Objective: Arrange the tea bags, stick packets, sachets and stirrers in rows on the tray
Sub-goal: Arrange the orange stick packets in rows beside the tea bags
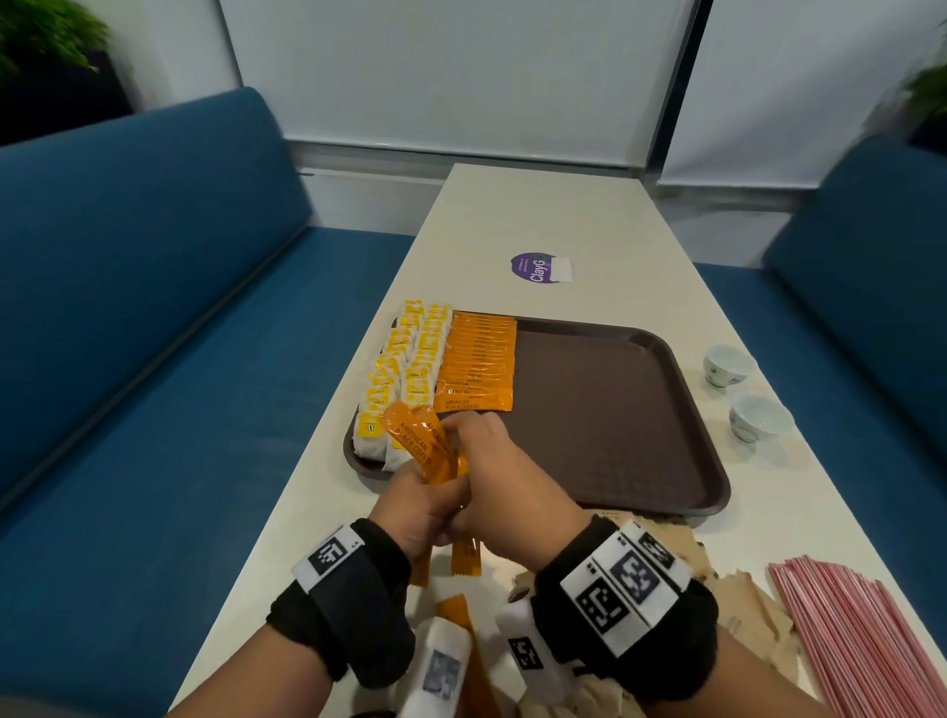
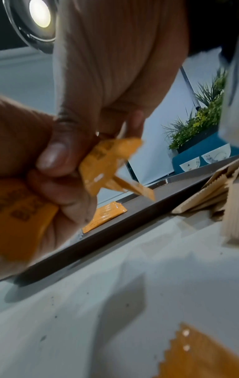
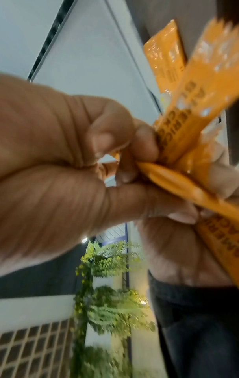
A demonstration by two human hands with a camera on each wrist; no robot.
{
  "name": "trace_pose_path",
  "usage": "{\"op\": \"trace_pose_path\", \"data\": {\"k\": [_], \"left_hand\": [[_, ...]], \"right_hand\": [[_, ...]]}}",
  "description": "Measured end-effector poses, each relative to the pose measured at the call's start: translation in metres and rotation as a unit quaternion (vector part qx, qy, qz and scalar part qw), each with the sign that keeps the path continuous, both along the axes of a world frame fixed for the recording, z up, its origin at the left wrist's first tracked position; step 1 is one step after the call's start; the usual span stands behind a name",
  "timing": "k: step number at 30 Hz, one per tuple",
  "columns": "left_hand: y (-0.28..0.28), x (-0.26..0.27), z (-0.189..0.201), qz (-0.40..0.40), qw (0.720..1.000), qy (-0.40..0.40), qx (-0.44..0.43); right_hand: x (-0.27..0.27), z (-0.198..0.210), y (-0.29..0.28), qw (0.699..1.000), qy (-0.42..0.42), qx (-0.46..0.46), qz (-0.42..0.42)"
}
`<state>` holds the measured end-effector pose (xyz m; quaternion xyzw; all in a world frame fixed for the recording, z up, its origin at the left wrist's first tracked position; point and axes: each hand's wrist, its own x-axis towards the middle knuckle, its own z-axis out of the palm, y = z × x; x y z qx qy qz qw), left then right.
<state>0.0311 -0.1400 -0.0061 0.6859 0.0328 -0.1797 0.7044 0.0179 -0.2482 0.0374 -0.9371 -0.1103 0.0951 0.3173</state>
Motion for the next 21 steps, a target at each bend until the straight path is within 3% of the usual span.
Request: {"op": "trace_pose_path", "data": {"k": [3,6,8,13,16,21], "left_hand": [[0.007,0.002,-0.001,0.043,0.999,0.001,0.021],[0.02,0.008,-0.002,0.076,0.994,0.002,0.073],[0.03,0.012,0.0,0.092,0.991,0.0,0.096],[0.049,0.014,0.004,0.093,0.987,0.002,0.134],[0.054,0.01,0.006,0.074,0.988,-0.001,0.136],[0.056,0.002,0.003,0.049,0.989,-0.001,0.139]], "right_hand": [[-0.007,0.0,-0.002,0.999,-0.035,-0.026,-0.014],[-0.012,0.002,-0.009,0.999,-0.018,-0.018,-0.045],[-0.015,0.002,-0.011,0.998,0.002,-0.065,-0.028],[-0.025,-0.014,0.003,0.982,0.046,-0.171,0.064],[-0.028,-0.024,0.018,0.96,0.128,-0.226,0.103],[-0.022,-0.022,0.025,0.95,0.185,-0.23,0.105]]}}
